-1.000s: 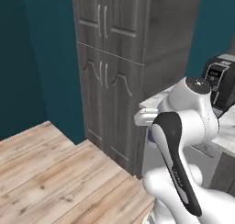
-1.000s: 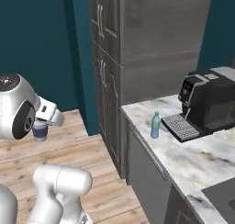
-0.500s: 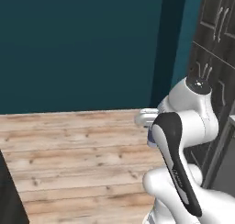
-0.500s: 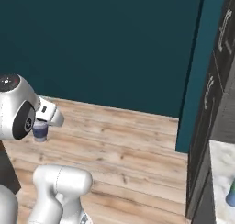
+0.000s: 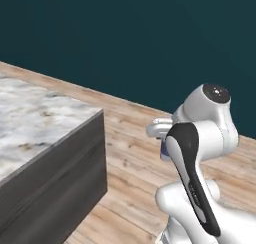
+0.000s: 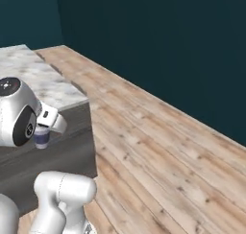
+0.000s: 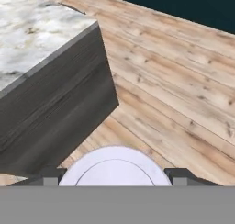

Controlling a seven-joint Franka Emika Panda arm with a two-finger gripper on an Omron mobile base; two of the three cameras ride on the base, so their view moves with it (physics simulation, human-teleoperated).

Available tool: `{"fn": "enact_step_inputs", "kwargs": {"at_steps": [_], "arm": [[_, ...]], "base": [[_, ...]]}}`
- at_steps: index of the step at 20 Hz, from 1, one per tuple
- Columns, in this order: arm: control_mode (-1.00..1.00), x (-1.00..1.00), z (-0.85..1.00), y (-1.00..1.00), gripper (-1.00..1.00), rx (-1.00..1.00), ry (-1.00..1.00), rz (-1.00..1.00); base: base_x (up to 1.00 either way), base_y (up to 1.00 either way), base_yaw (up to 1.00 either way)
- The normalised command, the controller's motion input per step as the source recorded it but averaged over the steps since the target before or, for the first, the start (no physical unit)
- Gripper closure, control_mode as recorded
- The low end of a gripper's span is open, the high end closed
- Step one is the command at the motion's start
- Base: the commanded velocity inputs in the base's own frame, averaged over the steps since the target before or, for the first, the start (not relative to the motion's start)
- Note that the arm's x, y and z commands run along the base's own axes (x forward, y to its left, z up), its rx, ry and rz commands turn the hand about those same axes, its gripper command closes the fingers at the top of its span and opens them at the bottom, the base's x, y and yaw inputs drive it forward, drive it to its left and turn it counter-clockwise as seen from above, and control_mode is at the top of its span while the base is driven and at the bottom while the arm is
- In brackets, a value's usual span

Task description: Move the drinks to the dining counter.

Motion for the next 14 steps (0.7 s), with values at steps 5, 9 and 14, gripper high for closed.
{"fn": "enact_step_inputs", "kwargs": {"at_steps": [5,9,14], "arm": [[1.00,0.00,0.00,0.00,1.00,0.00,0.00,0.00],[1.00,0.00,0.00,0.00,1.00,0.00,0.00,0.00],[1.00,0.00,0.00,0.00,1.00,0.00,0.00,0.00]], "base": [[0.96,0.02,0.57],[1.00,0.00,0.21],[1.00,0.36,0.04]]}}
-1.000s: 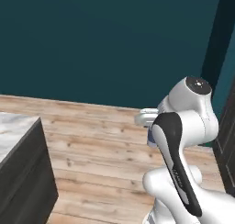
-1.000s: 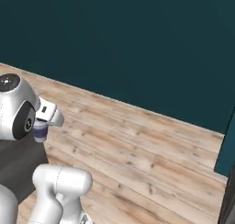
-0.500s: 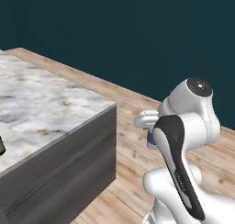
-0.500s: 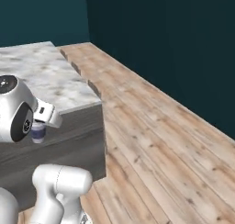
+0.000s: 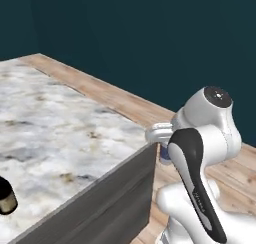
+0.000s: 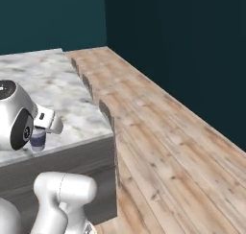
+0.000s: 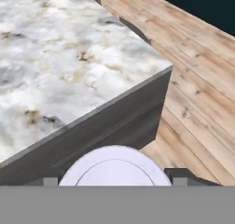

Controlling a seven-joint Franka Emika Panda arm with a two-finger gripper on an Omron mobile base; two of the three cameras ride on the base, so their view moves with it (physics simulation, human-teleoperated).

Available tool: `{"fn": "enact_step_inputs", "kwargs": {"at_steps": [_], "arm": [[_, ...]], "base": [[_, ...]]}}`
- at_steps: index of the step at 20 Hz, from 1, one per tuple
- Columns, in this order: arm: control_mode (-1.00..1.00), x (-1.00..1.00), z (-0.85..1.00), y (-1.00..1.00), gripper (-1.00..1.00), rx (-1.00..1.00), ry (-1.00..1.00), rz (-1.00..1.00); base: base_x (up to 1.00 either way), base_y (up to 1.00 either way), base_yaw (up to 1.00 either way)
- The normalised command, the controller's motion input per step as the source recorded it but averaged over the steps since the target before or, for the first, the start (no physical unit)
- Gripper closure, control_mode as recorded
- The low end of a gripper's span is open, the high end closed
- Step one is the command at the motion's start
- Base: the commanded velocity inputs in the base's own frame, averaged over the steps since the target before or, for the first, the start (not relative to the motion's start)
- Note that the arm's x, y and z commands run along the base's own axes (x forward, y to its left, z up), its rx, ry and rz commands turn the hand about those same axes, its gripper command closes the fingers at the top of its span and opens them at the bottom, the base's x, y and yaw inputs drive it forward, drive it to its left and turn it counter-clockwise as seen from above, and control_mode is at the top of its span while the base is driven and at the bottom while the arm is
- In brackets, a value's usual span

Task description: Move the drinks to the dining counter.

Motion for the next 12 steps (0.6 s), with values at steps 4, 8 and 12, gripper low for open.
{"fn": "enact_step_inputs", "kwargs": {"at_steps": [4,8,12], "arm": [[1.00,0.00,0.00,0.00,1.00,0.00,0.00,0.00],[1.00,0.00,0.00,0.00,1.00,0.00,0.00,0.00],[1.00,0.00,0.00,0.00,1.00,0.00,0.00,0.00]], "base": [[0.87,0.54,0.13],[0.87,0.00,0.28],[0.70,-0.03,0.44]]}}
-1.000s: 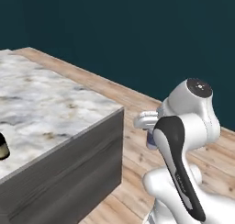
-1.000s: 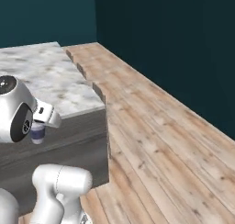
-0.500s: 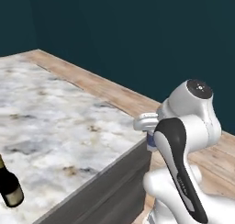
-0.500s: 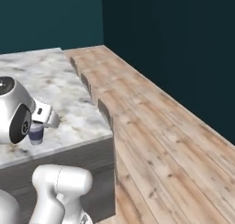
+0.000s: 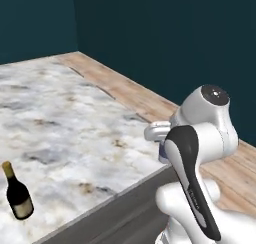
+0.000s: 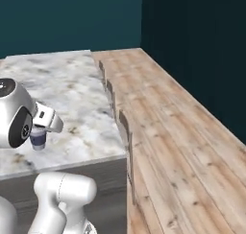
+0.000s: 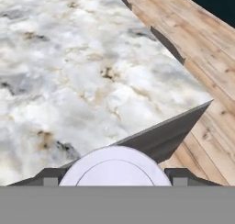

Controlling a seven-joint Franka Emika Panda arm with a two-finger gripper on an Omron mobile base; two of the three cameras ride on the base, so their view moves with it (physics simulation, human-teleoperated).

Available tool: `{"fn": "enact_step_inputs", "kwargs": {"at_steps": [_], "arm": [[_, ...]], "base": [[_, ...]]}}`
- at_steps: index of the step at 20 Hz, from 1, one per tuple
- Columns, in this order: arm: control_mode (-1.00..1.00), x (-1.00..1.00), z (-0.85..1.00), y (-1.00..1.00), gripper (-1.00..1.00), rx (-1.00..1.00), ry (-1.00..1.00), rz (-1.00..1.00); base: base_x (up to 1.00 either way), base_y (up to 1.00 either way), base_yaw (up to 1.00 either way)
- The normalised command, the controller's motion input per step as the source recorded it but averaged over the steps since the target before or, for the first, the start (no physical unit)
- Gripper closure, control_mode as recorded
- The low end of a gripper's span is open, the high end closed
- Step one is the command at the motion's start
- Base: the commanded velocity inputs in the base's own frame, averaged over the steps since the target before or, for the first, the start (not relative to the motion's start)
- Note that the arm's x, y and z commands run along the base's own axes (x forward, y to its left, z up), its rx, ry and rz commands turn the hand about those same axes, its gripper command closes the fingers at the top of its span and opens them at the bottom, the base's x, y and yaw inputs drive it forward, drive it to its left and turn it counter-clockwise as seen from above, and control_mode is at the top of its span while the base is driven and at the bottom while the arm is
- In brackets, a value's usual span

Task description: Move the drinks to the dining counter.

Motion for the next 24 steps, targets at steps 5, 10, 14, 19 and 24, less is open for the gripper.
{"fn": "enact_step_inputs", "kwargs": {"at_steps": [5,10,14,19,24], "arm": [[1.00,0.00,0.00,0.00,1.00,0.00,0.00,0.00],[1.00,0.00,0.00,0.00,1.00,0.00,0.00,0.00],[1.00,0.00,0.00,0.00,1.00,0.00,0.00,0.00],[-1.00,0.27,-0.02,0.07,1.00,0.00,0.03,0.35],[-1.00,0.55,-0.01,0.08,1.00,0.00,0.07,0.26]], "base": [[0.61,0.00,0.53],[0.62,0.05,0.66],[0.36,0.00,0.72],[0.11,0.01,0.27],[0.00,0.00,0.00]]}}
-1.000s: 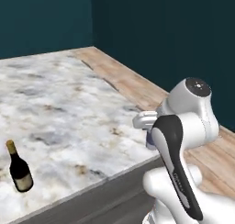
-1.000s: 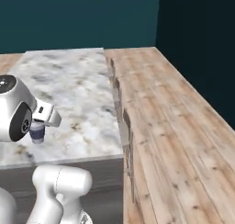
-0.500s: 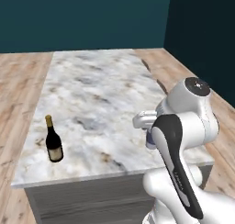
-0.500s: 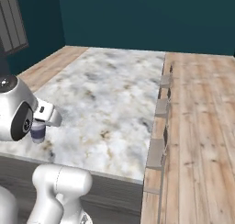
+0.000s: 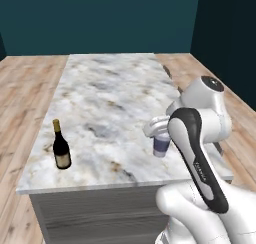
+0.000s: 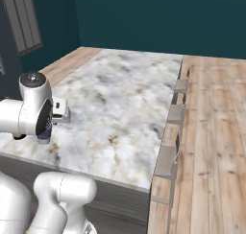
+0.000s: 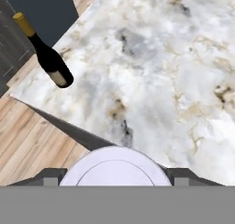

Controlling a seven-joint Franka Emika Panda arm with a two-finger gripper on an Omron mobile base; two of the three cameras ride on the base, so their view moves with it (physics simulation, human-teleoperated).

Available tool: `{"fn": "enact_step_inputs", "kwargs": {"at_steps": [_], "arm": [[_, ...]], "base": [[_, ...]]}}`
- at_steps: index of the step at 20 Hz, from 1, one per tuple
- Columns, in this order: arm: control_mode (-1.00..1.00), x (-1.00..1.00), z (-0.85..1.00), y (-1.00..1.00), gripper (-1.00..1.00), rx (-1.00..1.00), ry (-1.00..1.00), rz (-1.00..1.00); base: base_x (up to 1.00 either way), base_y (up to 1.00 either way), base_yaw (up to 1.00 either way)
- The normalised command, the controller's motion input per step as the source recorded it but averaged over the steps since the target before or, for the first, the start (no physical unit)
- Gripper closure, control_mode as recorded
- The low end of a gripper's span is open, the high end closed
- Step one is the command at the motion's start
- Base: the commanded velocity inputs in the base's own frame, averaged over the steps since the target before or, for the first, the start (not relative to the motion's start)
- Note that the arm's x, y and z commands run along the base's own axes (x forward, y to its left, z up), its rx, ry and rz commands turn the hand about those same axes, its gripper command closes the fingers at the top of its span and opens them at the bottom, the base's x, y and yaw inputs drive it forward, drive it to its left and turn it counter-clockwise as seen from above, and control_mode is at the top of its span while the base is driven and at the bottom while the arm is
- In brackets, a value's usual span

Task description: Move the drinks to the dining counter.

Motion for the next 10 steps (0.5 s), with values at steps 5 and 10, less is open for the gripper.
{"fn": "enact_step_inputs", "kwargs": {"at_steps": [5,10], "arm": [[-1.00,0.50,0.00,0.19,1.00,-0.03,0.00,0.02],[-1.00,0.23,0.00,0.14,1.00,-0.04,-0.02,0.00]], "base": [[0.00,0.00,0.00],[0.00,0.00,0.00]]}}
